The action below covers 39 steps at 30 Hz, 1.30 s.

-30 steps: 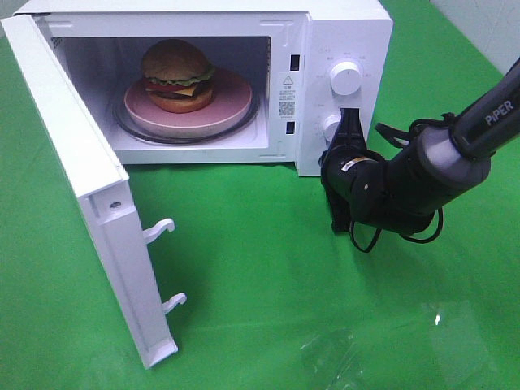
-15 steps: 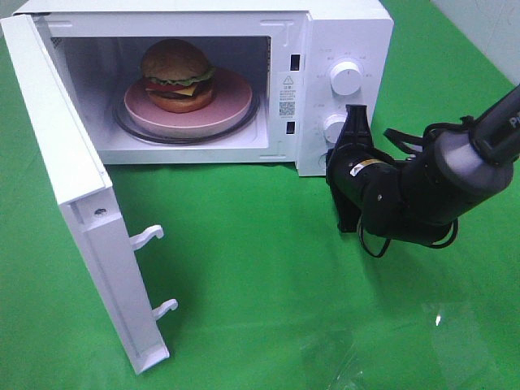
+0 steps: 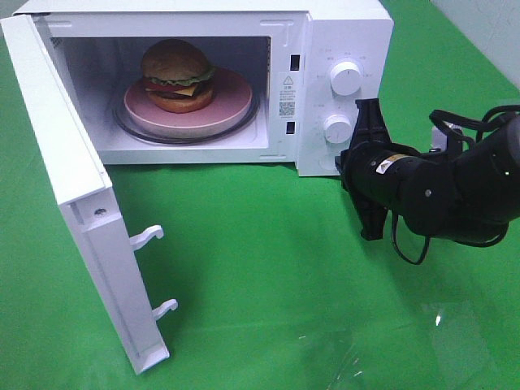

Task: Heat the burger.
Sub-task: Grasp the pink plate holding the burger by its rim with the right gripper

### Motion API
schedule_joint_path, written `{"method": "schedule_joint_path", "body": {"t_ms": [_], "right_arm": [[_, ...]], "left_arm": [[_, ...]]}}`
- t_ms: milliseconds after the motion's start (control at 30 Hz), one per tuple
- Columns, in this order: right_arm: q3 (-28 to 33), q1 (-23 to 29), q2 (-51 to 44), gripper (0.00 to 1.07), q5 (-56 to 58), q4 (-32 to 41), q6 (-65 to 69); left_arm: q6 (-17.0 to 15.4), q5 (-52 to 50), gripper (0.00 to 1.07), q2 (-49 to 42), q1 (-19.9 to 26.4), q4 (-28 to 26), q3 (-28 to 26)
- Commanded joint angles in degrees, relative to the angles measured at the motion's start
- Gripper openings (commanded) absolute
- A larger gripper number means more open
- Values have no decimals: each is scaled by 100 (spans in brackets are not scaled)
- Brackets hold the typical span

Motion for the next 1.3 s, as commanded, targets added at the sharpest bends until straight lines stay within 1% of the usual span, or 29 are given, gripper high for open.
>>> {"method": "schedule_joint_path", "body": {"t_ms": [33, 67, 133, 167, 200, 300, 367, 400, 433, 467, 500, 533, 567, 633, 667, 700, 733, 900, 1033, 1233, 1267, 1300], "right_arm": [[103, -17, -321, 1, 699, -109, -539], [103, -17, -321, 1, 699, -109, -539], [109, -17, -625, 2, 1375, -109, -1352], [109, -17, -625, 2, 1375, -109, -1352], [109, -17, -779, 3, 1610, -109, -1799], [109, -17, -859, 2, 1713, -109, -2086], [109, -17, -1163, 2, 2000, -132, -3369], [109, -17, -1163, 2, 2000, -132, -3369], [109, -17, -1283, 2, 2200, -132, -4068], [109, -17, -1283, 2, 2200, -132, -4068], [109, -17, -1404, 2, 2475, -132, -4773], [109, -17, -1404, 2, 2475, -132, -4773], [109, -17, -1507, 3, 2767, -132, -5340], [109, -17, -1564, 3, 2905, -132, -5529], [109, -17, -1684, 4, 3249, -132, -5936], [109, -17, -1684, 4, 3249, -132, -5936], [103, -17, -1782, 4, 3552, -132, -6222], [103, -17, -1954, 5, 4091, -132, -6681], [97, -17, -2160, 6, 4813, -132, -7420], [74, -17, -2303, 8, 5392, -149, -8033], [-17, -17, -2315, 9, 5667, -201, -8279], [-17, -17, -2315, 9, 5667, -201, -8279]], "left_arm": [[-6, -34, 100, -103, 17, -40, 23], [-6, -34, 100, -103, 17, -40, 23], [-6, -34, 100, -103, 17, -40, 23], [-6, -34, 100, -103, 17, -40, 23], [-6, -34, 100, -103, 17, -40, 23], [-6, -34, 100, -103, 17, -40, 23], [-6, -34, 100, -103, 17, -40, 23], [-6, -34, 100, -103, 17, -40, 23], [-6, -34, 100, -103, 17, -40, 23], [-6, -34, 100, -103, 17, -40, 23], [-6, -34, 100, -103, 17, -40, 23], [-6, -34, 100, -103, 17, -40, 23], [-6, -34, 100, -103, 17, -40, 23], [-6, -34, 100, -103, 17, -40, 23], [-6, -34, 100, -103, 17, -40, 23], [-6, -34, 100, -103, 17, -40, 23], [-6, -34, 100, -103, 17, -40, 23], [-6, -34, 100, -103, 17, -40, 23], [-6, -34, 100, -103, 17, -40, 23], [-11, -34, 100, -103, 17, -40, 23], [0, -34, 100, -103, 17, -40, 23], [0, -34, 100, -103, 17, -40, 23]]}}
